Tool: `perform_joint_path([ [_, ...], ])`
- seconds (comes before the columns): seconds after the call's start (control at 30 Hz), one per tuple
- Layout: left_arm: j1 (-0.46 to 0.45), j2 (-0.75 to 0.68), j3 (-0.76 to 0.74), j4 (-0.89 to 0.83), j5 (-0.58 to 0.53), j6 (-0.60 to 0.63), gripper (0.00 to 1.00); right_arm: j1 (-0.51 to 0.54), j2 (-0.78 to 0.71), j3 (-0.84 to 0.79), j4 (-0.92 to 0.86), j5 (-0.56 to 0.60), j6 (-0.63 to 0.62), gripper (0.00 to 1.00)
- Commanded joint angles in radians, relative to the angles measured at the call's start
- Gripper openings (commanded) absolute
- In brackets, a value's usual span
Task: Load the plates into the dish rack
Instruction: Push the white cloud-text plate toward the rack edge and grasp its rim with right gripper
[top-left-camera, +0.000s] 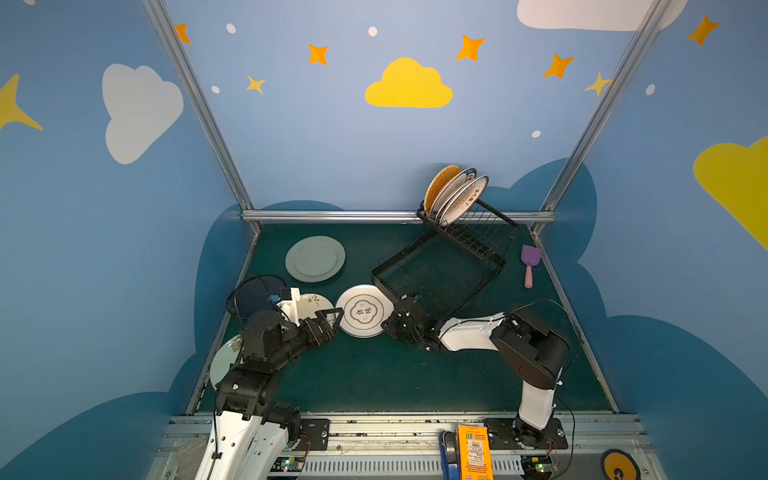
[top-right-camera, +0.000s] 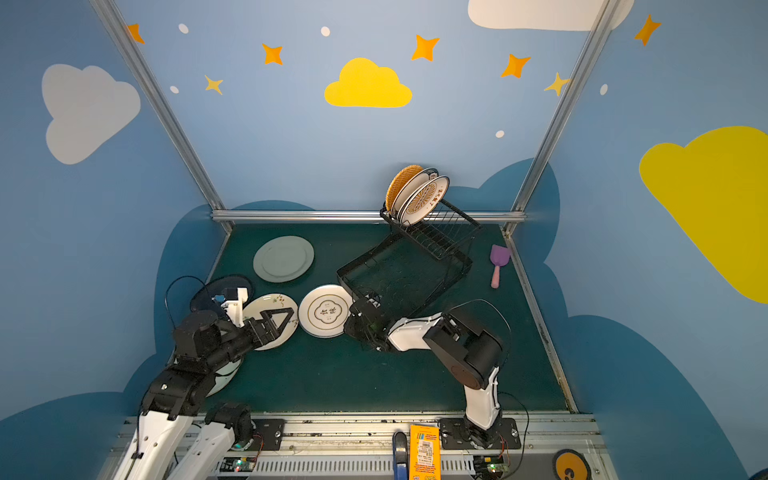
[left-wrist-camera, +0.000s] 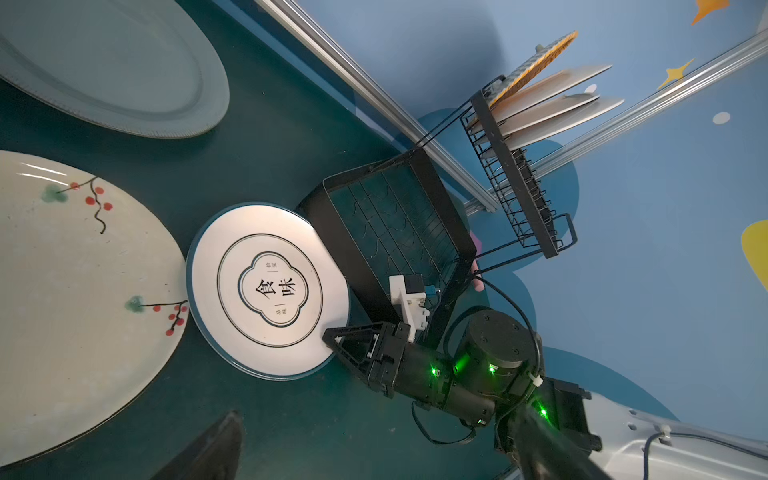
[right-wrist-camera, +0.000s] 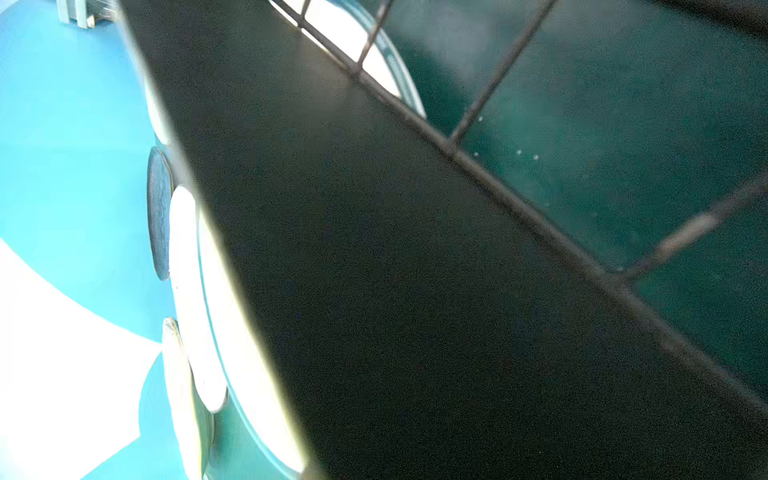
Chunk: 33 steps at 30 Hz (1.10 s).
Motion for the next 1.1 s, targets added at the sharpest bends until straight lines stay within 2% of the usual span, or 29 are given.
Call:
perform_joint_path([
  [0.0, 0.004, -0.015, -0.01, 0.01, -0.013, 0.003, 1.0, 0.011, 0.053, -0.012, -0.121, -0.033, 0.03, 0.21],
  [0.33, 0.003, -0.02, -0.009, 0.007, -0.025, 0.008, 1.0, 0.008, 0.021, -0.033, -0.15, -0.031, 0.03, 0.14],
  [0.67, 0.004, -0.029, -0.008, 0.003, -0.03, 0.016, 1.0, 0.016, -0.047, -0.091, -0.189, -0.034, 0.029, 0.13],
  [1.07, 0.004, -0.023, -0.008, -0.01, -0.055, 0.0, 1.0, 0.045, -0.148, -0.161, -0.204, -0.046, -0.031, 0.04],
])
